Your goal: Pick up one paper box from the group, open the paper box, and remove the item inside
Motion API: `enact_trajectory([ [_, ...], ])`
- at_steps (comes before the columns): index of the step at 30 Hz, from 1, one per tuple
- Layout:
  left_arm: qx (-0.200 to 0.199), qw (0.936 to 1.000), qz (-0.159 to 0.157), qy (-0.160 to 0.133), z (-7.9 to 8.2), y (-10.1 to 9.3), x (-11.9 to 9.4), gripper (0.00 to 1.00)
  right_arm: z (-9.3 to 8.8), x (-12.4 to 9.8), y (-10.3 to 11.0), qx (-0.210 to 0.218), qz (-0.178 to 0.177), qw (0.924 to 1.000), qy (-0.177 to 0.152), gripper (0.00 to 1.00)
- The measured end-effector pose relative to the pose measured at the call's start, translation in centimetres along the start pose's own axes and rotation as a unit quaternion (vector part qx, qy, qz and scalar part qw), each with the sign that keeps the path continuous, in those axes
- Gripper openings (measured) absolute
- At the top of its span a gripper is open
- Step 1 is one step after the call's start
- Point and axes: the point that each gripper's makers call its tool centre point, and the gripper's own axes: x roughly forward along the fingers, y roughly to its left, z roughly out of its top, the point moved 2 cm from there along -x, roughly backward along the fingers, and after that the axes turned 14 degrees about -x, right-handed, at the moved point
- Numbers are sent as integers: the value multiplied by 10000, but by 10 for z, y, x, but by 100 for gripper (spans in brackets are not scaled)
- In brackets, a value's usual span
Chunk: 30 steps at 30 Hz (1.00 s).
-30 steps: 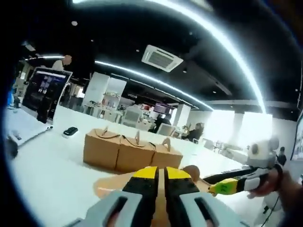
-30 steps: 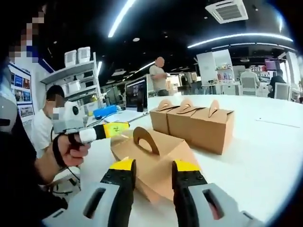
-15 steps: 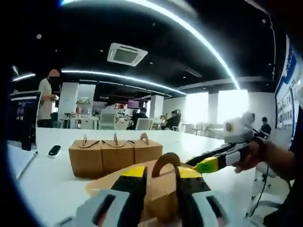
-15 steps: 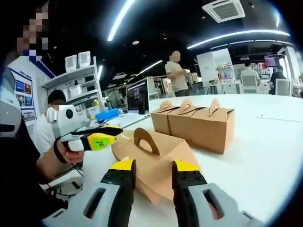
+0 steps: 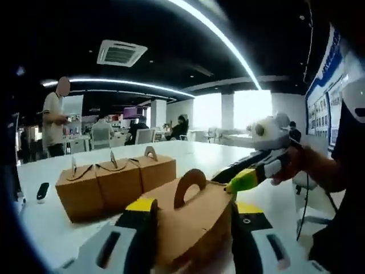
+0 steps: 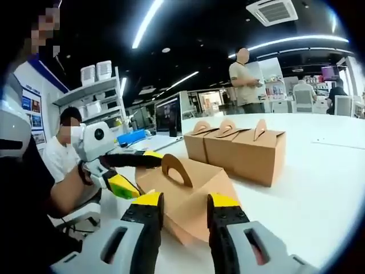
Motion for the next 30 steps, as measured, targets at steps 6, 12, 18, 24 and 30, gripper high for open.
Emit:
enact_trajectory([
  [6,147,9994,-79,293,-6,-2,0,54,-1,0,-3,56,-21,10000,-38,31],
  [12,491,9976,-185,442,-10,-6,0,59,0,0,-5,-25,-94,9999,-54,32],
  [18,879,9945,-76,564,-13,-7,1,62,5,-1,-8,-545,-270,9981,-103,32],
  [24,943,9941,-45,539,-13,-7,2,62,22,-1,-5,-1416,-537,9882,-206,30],
  [30,1034,9932,-12,535,-14,-6,3,62,50,8,4,-2709,-819,9590,-184,30],
])
